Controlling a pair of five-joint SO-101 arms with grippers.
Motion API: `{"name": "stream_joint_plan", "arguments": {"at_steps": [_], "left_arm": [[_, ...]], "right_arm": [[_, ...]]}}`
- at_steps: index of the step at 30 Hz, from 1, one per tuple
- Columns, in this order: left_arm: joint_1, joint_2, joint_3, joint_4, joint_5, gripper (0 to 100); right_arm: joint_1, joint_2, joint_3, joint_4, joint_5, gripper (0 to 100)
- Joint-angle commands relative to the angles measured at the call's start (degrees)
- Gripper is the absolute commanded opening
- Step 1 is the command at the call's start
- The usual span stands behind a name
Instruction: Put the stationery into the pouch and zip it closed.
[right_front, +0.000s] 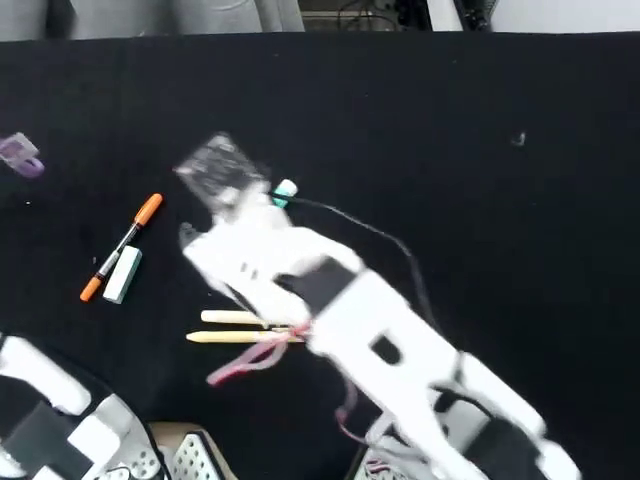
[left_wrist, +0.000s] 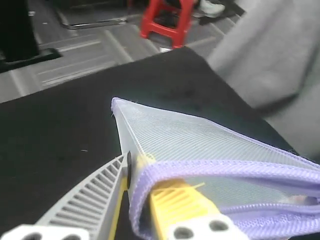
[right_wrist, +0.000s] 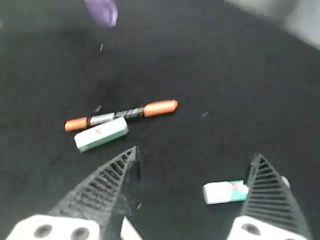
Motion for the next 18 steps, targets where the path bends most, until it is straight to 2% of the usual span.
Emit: {"name": "stream_joint_plan", "arguments": {"at_steps": [1, 9, 18], "left_arm": [[-4.4, -1.1, -4.1, -0.5, 0.3, 3], [-11.6, -0.5, -3.6, -0.6, 0.2, 3], [-16.4, -0.5, 3.2, -12.0, 0.2, 3]], "right_arm": [[-4.1, 15.0, -14.8, 1.7, -0.8, 32.8], [-6.7, 39.3, -35.7, 1.2, -0.5, 32.8], [-7.6, 60.4, -58.9, 1.1, -0.4, 32.8]]}}
